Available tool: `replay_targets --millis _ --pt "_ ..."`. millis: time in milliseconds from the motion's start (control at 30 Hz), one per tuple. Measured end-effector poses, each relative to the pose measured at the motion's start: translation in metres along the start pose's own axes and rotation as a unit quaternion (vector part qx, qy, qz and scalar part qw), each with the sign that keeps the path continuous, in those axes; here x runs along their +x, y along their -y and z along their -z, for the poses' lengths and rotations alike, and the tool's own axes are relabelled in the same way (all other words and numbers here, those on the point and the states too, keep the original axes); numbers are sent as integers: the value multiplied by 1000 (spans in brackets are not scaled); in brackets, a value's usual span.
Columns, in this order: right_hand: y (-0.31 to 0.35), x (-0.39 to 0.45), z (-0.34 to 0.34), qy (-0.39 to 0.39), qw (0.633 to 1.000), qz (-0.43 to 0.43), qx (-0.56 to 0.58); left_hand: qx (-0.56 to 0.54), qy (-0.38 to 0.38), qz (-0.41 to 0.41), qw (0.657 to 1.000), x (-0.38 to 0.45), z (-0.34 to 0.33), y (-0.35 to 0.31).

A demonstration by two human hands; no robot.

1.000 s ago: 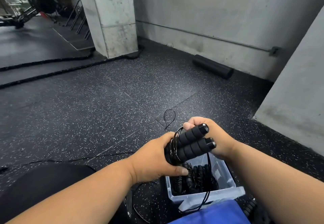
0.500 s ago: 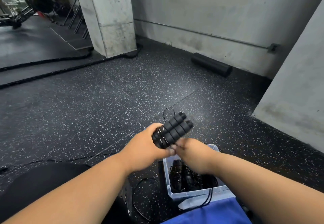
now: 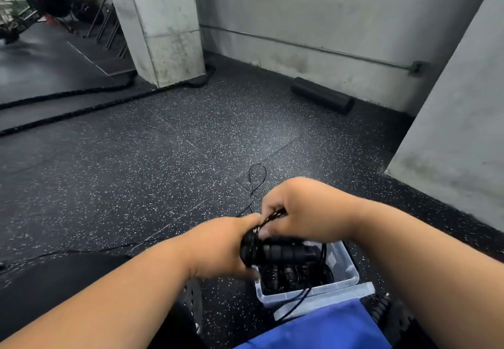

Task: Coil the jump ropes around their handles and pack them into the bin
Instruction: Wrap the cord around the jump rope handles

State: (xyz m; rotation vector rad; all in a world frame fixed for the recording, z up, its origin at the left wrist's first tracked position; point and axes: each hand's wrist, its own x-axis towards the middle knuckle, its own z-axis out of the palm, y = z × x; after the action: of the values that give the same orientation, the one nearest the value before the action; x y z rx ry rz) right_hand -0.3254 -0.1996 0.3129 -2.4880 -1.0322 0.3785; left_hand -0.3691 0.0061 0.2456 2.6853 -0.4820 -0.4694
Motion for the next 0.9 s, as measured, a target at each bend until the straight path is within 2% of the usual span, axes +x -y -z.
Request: replay_targets --millis 100,200,267,333,400,500,600,700,800,900 --pt "-32 6 5 -2 988 -29 152 -103 8 -47 993 -5 2 -11" --pt "-49 7 -11 11 942 -40 334 -193 -9 -61 979 -7 7 -8" --pt "-47 6 -23 3 927 -43 373 -273 -23 -58 960 -7 7 -6" --pt "-43 10 -33 -22 942 -89 324 -298 -61 -38 952 -4 7 -3" --pt "-41 14 -42 -39 974 -104 197 -287 -102 -3 953 1 7 2" --pt "-39 22 -55 34 994 -104 20 -254 -118 45 959 5 4 12" --pt "-31 23 -64 81 989 -121 -30 -160 -137 81 974 8 -2 16" --pt "-16 19 -67 78 991 -107 -2 -115 -176 100 973 11 -5 20" --pt "-9 13 -61 88 987 -113 -79 -86 -185 116 972 13 -7 23" --pt "0 8 -52 129 975 -108 -147 -51 -174 155 971 17 -12 28"
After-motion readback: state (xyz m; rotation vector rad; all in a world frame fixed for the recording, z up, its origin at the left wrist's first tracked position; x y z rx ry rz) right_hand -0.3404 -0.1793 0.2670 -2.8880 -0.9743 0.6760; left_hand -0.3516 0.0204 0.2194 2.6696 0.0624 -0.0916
